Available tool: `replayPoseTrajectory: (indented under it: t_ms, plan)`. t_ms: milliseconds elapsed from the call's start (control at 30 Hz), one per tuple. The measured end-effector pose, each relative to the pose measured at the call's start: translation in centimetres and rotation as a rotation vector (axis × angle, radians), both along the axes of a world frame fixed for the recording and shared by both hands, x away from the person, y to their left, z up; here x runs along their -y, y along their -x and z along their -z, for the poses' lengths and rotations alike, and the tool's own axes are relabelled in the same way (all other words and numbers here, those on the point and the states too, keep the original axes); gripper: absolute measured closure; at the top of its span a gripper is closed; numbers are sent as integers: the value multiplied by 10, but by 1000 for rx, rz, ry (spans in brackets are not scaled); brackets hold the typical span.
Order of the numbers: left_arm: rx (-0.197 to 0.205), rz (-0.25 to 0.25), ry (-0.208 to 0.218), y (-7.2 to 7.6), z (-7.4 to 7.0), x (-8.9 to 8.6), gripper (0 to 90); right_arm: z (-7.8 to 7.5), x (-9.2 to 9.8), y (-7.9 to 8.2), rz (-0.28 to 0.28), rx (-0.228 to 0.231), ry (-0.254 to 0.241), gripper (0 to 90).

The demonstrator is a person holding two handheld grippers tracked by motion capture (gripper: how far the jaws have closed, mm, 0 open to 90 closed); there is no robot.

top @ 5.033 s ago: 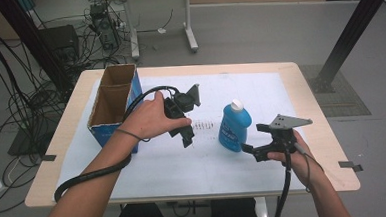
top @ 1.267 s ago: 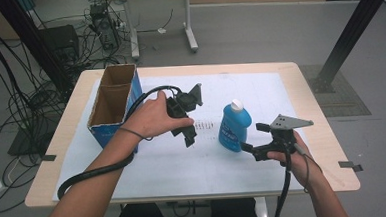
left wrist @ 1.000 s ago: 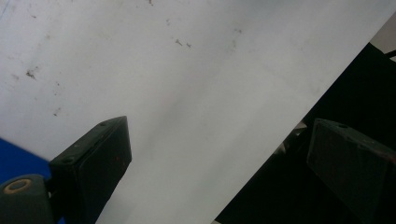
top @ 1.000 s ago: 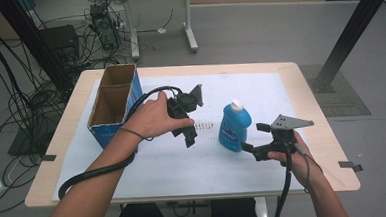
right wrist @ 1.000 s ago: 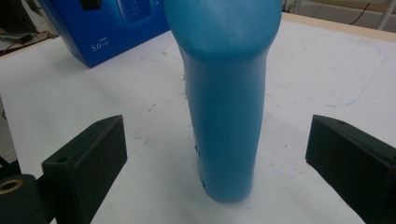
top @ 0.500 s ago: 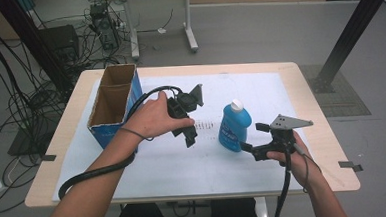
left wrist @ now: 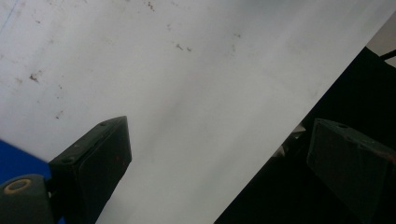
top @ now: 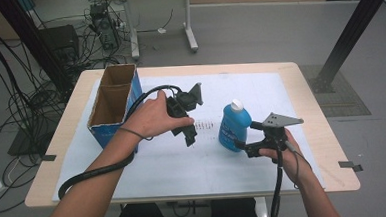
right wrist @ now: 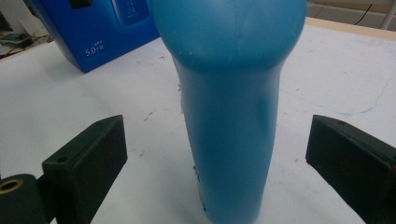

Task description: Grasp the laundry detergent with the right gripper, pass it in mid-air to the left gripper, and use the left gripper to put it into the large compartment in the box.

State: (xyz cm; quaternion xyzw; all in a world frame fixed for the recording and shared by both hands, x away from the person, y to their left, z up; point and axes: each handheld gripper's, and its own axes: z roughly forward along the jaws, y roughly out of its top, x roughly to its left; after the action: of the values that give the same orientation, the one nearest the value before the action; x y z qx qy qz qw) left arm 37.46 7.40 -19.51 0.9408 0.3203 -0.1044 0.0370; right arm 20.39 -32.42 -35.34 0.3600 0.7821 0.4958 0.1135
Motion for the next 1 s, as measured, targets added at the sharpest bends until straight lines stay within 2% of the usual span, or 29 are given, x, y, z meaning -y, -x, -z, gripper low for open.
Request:
replayPoseTrajectory:
  t_ms: [500, 1000]
  plan:
    - [-4, -3, 13, -1, 2, -3, 67, 16, -9, -12, 15, 11, -11, 59]
    - [-3, -11, 10, -3, 0, -6, 67, 28, -14, -17, 20, 17, -14, 62]
